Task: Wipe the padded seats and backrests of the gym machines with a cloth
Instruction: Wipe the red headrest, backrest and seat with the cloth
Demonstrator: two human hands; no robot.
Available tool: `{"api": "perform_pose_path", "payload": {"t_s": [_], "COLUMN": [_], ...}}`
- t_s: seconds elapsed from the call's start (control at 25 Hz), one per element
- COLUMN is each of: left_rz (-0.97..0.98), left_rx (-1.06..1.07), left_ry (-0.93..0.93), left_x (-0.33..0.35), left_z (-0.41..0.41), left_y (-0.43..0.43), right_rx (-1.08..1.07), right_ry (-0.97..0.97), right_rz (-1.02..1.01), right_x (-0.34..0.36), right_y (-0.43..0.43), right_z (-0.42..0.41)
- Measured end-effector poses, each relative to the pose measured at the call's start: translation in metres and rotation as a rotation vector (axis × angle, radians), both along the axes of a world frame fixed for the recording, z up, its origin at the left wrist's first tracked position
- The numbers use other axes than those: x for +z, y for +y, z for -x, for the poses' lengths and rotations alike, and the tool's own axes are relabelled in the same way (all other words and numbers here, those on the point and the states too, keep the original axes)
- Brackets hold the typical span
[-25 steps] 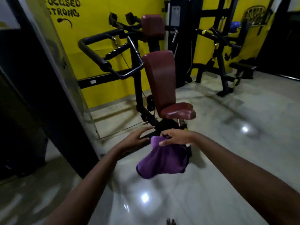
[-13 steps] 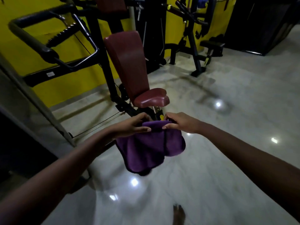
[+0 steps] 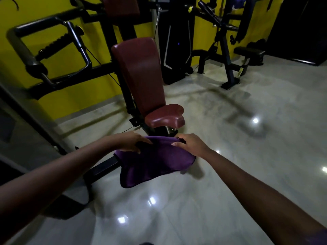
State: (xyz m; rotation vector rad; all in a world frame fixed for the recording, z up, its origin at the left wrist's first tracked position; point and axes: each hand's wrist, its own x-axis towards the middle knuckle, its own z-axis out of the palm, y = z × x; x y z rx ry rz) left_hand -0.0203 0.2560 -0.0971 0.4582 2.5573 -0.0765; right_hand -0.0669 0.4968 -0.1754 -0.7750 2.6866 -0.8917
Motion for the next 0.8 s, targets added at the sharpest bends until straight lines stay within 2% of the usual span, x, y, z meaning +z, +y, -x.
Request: {"api": "perform_pose_path", "payload": {"t_s": [0.16, 0.28, 0.32, 0.4, 0.48, 0.56, 0.64, 0.72, 0.8], "left_rz": [-0.099, -0.315, -0.465, -0.917, -1.378, -1.660, -1.806, -1.832, -1.769], "left_rx": [0.292, 0.558, 0.664, 0.917, 1.199, 1.415, 1.497, 1.509, 1.449], "left_ry": [0.126, 0.214, 0.242, 0.244, 0.133, -0.016, -0.067, 0.107, 0.205], "left_x": [-0.013, -0.030, -0.041, -0.062, -0.067, -0.059, -0.051, -0.053, -0.061], "left_z": [0.028, 0.053, 0.062, 0.090, 0.120, 0.148, 0.173, 0.203, 0.233], "left_y": [0.001, 0.016, 0.021, 0.029, 0.041, 0.046, 0.043, 0.031, 0.014], "right_rx": [-0.065, -0.160, -0.195, -0.204, -0.147, -0.096, -0.012, 0.074, 0.036], "right_ry": [0.055, 0.152, 0.189, 0.232, 0.225, 0.191, 0.102, -0.035, -0.143], "right_rz": [0.178, 0.240, 0.236, 0.208, 0.182, 0.158, 0.153, 0.239, 0.427], "right_x": [0.011, 0.017, 0.019, 0.019, 0.016, 0.014, 0.019, 0.029, 0.036], "right_y": [-0.013, -0.032, -0.039, -0.054, -0.070, -0.080, -0.082, -0.083, -0.086], "right_z": [0.038, 0.069, 0.078, 0.101, 0.121, 0.136, 0.154, 0.180, 0.211]}}
